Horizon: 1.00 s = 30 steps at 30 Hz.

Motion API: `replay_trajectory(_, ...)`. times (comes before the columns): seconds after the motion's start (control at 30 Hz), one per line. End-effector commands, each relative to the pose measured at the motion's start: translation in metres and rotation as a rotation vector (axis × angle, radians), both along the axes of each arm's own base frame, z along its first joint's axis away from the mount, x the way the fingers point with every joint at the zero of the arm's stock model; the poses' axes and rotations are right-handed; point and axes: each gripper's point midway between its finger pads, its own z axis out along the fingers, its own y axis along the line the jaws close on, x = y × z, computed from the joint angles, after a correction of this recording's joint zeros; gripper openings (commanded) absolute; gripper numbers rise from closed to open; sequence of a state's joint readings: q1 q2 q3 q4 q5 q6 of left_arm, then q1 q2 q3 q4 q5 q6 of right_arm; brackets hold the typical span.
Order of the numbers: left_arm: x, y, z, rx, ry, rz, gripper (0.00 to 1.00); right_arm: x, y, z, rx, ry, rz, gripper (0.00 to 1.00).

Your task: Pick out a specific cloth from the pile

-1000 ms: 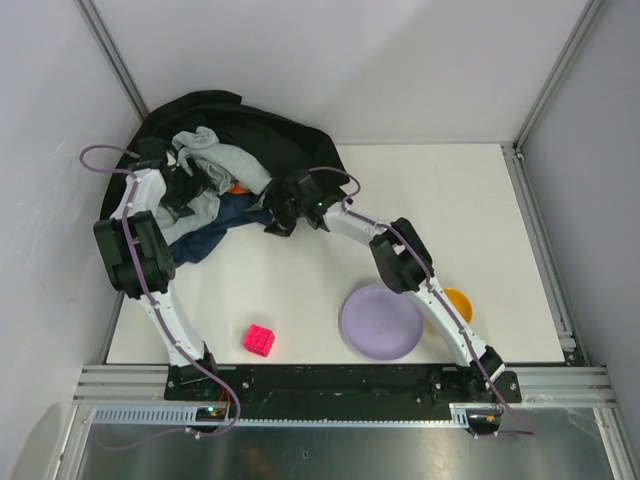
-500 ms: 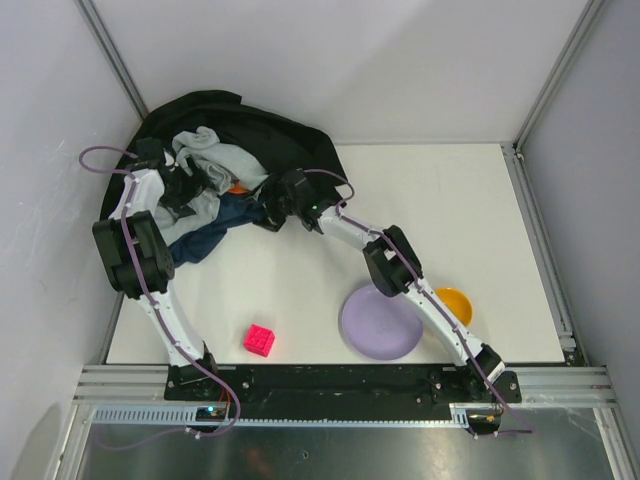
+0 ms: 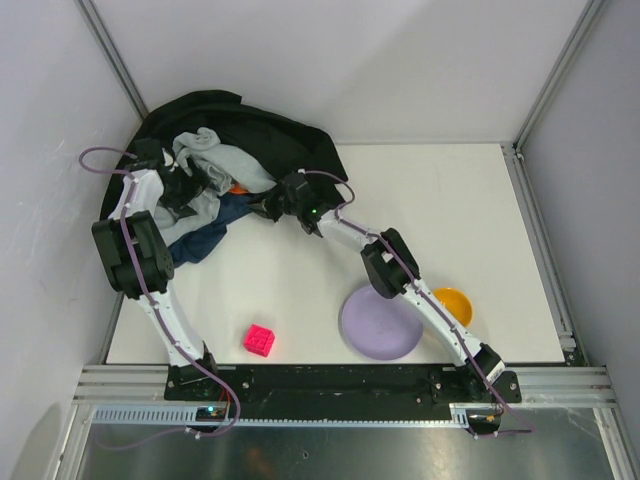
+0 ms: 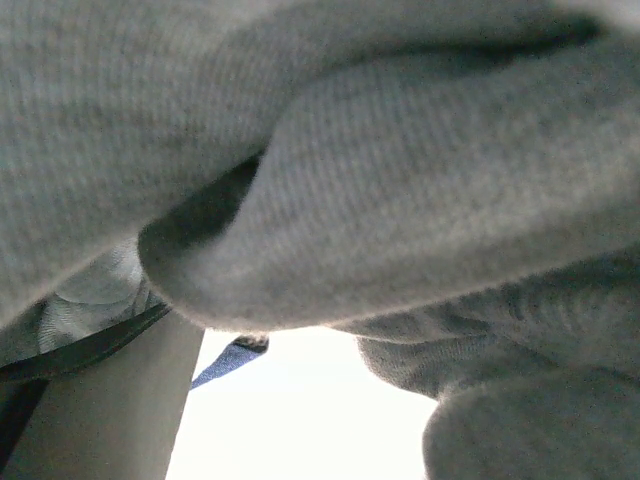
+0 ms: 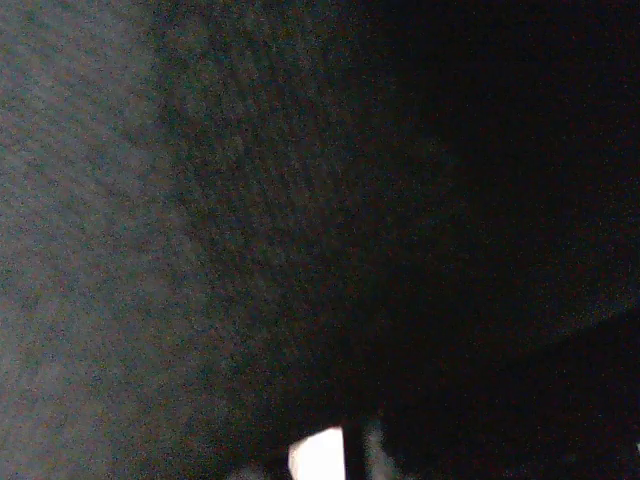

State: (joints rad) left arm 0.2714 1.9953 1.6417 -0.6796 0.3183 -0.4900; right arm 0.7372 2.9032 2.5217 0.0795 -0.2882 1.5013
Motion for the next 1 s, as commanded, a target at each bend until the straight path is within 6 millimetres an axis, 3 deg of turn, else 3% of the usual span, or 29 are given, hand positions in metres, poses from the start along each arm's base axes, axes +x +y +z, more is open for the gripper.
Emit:
replay_trajectory(0.0, 0.0, -0.004, 0.005, -0.043, -0.004, -0.008, 1.0, 0.013, -0.006, 0.025, 0.064, -0.068, -0.013, 0.02)
replay_trajectory(0.23, -0.001, -0.001, 0.001, -0.046, 0.005, 0.001, 1.0, -0.004, -0.027, 0.037, 0.024, -0.095, 0.031, 0.0)
replay_trajectory(0.3, -0.001, 0.0, 0.0, -0.049, 0.006, 0.004, 1.0, -0.009, -0.043, 0.032, -0.011, -0.088, 0.021, 0.0)
replay_trajectory(0.33, -0.001, 0.0, 0.0, -0.05, 0.006, 0.005, 1.0, -0.009, -0.052, 0.042, -0.014, -0.102, 0.011, 0.0)
replay_trajectory(0.47, -0.002, 0.002, 0.001, -0.05, 0.007, 0.01, 1.0, -0.015, -0.093, 0.044, -0.055, -0.102, -0.029, 0.0)
replay_trajectory(0.57, -0.002, 0.002, 0.002, -0.05, 0.005, 0.012, 1.0, -0.024, -0.125, 0.034, -0.091, -0.08, -0.061, 0.0)
replay_trajectory(0.7, -0.002, 0.002, 0.004, -0.052, 0.002, 0.014, 1.0, -0.038, -0.153, 0.02, -0.124, -0.051, -0.086, 0.0)
replay_trajectory(0.83, -0.002, 0.002, 0.004, -0.053, 0.001, 0.013, 1.0, -0.048, -0.149, 0.016, -0.11, -0.064, -0.032, 0.0)
replay_trajectory(0.9, -0.002, 0.002, 0.004, -0.052, 0.001, 0.013, 1.0, -0.054, -0.139, 0.017, -0.105, -0.078, 0.016, 0.07)
replay_trajectory(0.97, -0.002, 0.001, 0.003, -0.057, 0.003, 0.011, 1.0, -0.058, -0.128, 0.021, -0.104, -0.1, 0.055, 0.3)
